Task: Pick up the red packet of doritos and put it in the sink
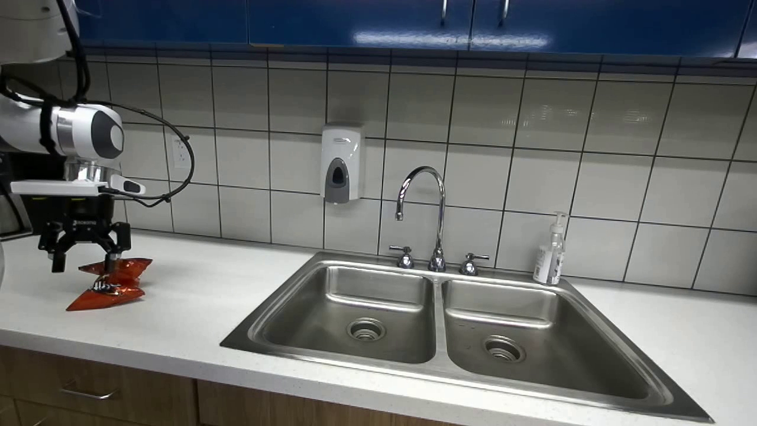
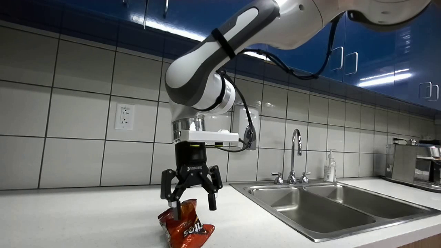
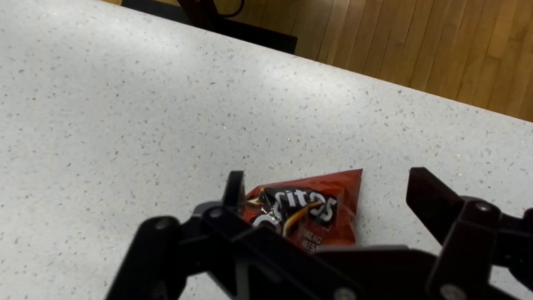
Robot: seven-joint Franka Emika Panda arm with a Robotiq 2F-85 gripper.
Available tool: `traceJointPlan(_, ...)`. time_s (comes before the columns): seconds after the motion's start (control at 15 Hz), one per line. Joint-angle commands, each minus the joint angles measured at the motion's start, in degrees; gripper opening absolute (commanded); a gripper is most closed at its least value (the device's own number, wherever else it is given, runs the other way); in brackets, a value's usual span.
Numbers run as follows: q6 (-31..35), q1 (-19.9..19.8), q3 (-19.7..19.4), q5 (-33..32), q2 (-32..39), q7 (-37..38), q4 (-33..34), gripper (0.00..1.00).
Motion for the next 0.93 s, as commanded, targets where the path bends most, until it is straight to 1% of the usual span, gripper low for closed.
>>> traceJointPlan(0.0, 0.9, 1.2, -1.2, -3.5, 0.0, 2.6, -1.7, 1.00)
traceJointPlan(0.27, 3.7, 2.1, -2.6, -9.6, -0.3, 5.4, -3.7, 1.00)
traceJointPlan(0.6, 4.7, 3.6, -3.0, -15.8, -0.3, 7.6, -2.4, 1.00)
traceJointPlan(0.73, 5.1, 3.9, -2.8, -16.6, -0.4, 8.4, -2.2, 1.00)
traceJointPlan(0.87, 5.8, 4.0, -2.5, -15.8, -0.2, 9.0, -2.4, 1.00)
